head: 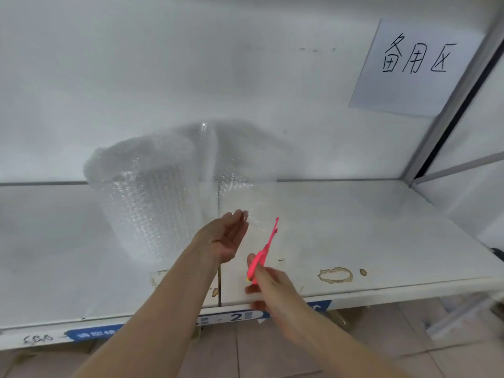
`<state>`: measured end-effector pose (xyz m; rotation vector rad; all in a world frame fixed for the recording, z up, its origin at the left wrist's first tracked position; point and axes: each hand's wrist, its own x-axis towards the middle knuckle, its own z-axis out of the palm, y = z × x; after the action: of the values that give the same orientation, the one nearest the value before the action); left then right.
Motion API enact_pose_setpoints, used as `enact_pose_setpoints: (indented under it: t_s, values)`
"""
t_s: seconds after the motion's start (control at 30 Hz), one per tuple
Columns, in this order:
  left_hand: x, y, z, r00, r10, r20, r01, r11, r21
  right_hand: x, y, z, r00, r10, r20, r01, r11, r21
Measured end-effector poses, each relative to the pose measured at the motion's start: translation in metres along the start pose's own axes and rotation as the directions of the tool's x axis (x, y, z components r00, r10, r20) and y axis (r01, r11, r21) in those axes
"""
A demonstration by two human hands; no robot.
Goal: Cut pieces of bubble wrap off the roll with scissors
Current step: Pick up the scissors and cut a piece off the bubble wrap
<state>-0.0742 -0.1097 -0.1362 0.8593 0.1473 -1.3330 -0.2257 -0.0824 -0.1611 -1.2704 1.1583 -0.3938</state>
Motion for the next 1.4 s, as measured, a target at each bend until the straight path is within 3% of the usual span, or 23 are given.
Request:
enact_pose_setpoints:
  t_s: [0.2, 0.77, 1.07, 1.4]
  values:
    - [0.001, -0.006, 0.000, 0.999, 0.010, -0.031, -0.011, 1.000, -0.027, -0.011, 0.003, 0.007, 0.994, -0.043, 0.100, 0.056, 0.991, -0.123]
    - [0.005, -0.013, -0.001, 1.000, -0.015, 0.011, 0.013, 0.989, 0.146, 0.025, -0.003, 0.004, 0.987, -0.110, 0.121, 0.091, 0.985, 0.146]
    - [0.018, -0.023, 0.000, 0.995, 0.075, -0.069, -0.064, 0.987, 0.149, 0.020, -0.003, 0.001, 0.978, -0.113, 0.178, 0.061, 0.960, 0.275]
    - [0.019, -0.024, 0.003, 0.999, 0.017, -0.046, -0.013, 0.998, 0.068, 0.023, -0.001, 0.003, 0.982, -0.119, 0.148, 0.062, 0.939, 0.338]
